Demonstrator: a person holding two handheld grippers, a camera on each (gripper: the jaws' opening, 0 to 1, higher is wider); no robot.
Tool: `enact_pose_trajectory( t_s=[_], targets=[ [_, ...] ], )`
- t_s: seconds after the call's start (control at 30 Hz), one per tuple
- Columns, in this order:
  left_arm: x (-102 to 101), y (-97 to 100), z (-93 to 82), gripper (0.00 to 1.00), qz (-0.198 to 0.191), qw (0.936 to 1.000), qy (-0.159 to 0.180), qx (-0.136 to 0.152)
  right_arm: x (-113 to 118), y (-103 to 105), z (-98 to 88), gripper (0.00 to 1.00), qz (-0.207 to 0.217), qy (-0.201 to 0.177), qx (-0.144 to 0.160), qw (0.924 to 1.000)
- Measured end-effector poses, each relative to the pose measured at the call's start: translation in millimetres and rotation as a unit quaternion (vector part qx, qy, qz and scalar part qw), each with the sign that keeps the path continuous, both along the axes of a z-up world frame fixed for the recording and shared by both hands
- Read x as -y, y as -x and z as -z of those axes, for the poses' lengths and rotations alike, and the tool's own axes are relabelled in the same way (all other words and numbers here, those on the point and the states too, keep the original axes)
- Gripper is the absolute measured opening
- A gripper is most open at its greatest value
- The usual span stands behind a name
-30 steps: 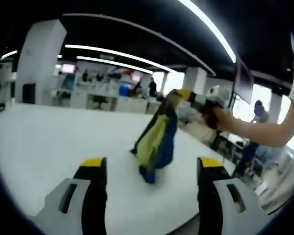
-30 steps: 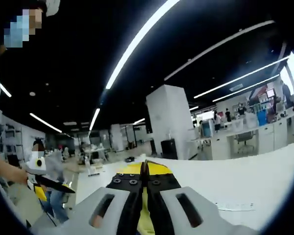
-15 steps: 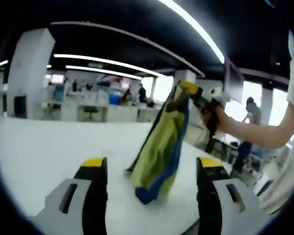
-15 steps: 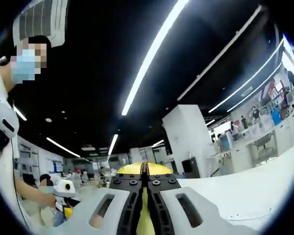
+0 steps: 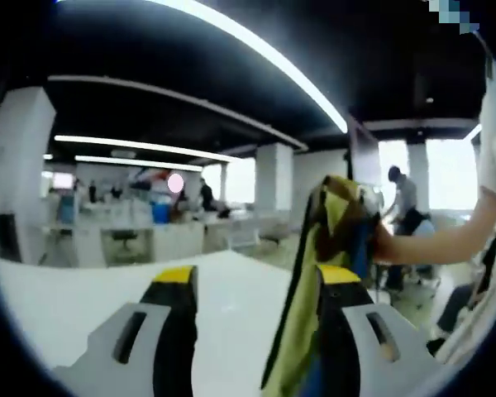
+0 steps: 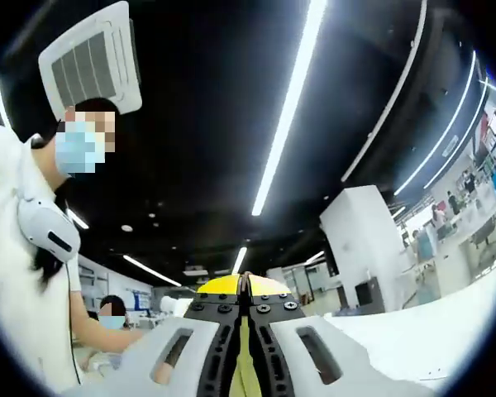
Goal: Fold the garment on the visible template until the final outline fits inside the template.
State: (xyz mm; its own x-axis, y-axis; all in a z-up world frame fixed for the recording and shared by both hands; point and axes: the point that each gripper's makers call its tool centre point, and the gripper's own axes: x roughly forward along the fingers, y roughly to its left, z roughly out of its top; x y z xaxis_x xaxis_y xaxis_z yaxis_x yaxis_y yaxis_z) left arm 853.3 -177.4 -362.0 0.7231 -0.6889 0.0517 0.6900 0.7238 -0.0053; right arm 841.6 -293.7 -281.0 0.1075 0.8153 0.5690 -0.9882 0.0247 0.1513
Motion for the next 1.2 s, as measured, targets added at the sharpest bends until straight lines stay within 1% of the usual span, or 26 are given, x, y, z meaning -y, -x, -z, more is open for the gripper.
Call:
enact_pose_trajectory(
  t_s=[0.07,0.13,0.23,0.37,0.4,0.43,0.47,0.5,0.53,0.63,0.7,0.77,0.83,0.93,0.97,1.07,1.13,1.2],
  targets=[
    [14.5,-3.0,-4.0,0.51,0.019,0.9997,-0.010,0.015,1.2,2.6,-2.9,0.01,-0.010,-0.007,-0.001,0.9999],
    [26.8,-5.4,-6.4,0.49,0.036,0.9991,-0.010,0.018,3.2,6.2,-6.1,0.01,-0.022,-0.015,-0.001,0.9996],
    [38.8,-10.3,-8.8,0.45,0.056,0.9982,-0.009,0.021,5.7,12.0,-9.4,0.01,-0.037,-0.022,0.003,0.9991],
    [53.1,-14.9,-11.8,0.38,0.091,0.9954,-0.018,0.025,11.6,16.6,-10.0,0.01,-0.058,-0.023,0.007,0.9980],
    [60.0,-12.2,-14.0,0.36,0.112,0.9929,-0.023,0.031,13.0,17.4,-9.5,0.01,-0.064,-0.022,0.008,0.9977],
    [64.9,-10.2,-15.7,0.36,0.125,0.9910,-0.029,0.038,13.6,17.8,-9.5,0.01,-0.065,-0.021,0.010,0.9976],
    [72.8,-7.3,-17.8,0.35,0.143,0.9879,-0.035,0.047,13.9,20.2,-9.4,0.01,-0.076,-0.021,0.010,0.9968],
    [78.1,-5.7,-18.4,0.35,0.155,0.9859,-0.037,0.050,14.3,20.4,-9.9,0.01,-0.080,-0.022,0.011,0.9965],
    [83.7,-4.2,-18.0,0.35,0.167,0.9838,-0.040,0.051,14.3,20.6,-9.8,0.01,-0.085,-0.021,0.013,0.9961],
    [104.0,1.3,-9.1,0.32,0.206,0.9755,-0.061,0.047,7.5,24.9,-8.3,0.01,-0.102,-0.015,0.016,0.9945],
    [114.4,9.1,-7.6,0.28,0.232,0.9694,-0.063,0.050,2.9,27.5,-5.6,0.01,-0.113,-0.008,0.016,0.9935],
    [116.2,10.6,-6.9,0.19,0.236,0.9687,-0.062,0.047,0.7,29.8,-4.1,0.01,-0.120,-0.005,0.014,0.9927],
    [117.9,14.8,-6.1,0.13,0.248,0.9661,-0.056,0.042,0.1,32.3,-3.7,0.01,-0.125,-0.003,0.013,0.9920],
    [118.7,19.0,-3.9,0.02,0.259,0.9635,-0.056,0.037,-1.3,34.3,-2.6,0.01,-0.129,0.000,0.010,0.9916],
    [118.5,19.5,-3.3,0.01,0.259,0.9635,-0.057,0.036,-1.3,34.6,-2.2,0.01,-0.131,0.000,0.010,0.9914],
    [117.1,19.1,-1.8,0.00,0.248,0.9651,-0.070,0.046,-1.7,34.7,-0.8,0.01,-0.133,0.002,0.010,0.9911],
    [115.4,17.0,-2.0,0.00,0.241,0.9674,-0.067,0.039,-1.4,34.7,-0.3,0.01,-0.133,0.002,0.009,0.9911],
    [112.5,13.8,-3.3,0.00,0.228,0.9714,-0.061,0.029,-0.1,34.2,-0.1,0.01,-0.129,0.000,0.009,0.9916]
  ],
)
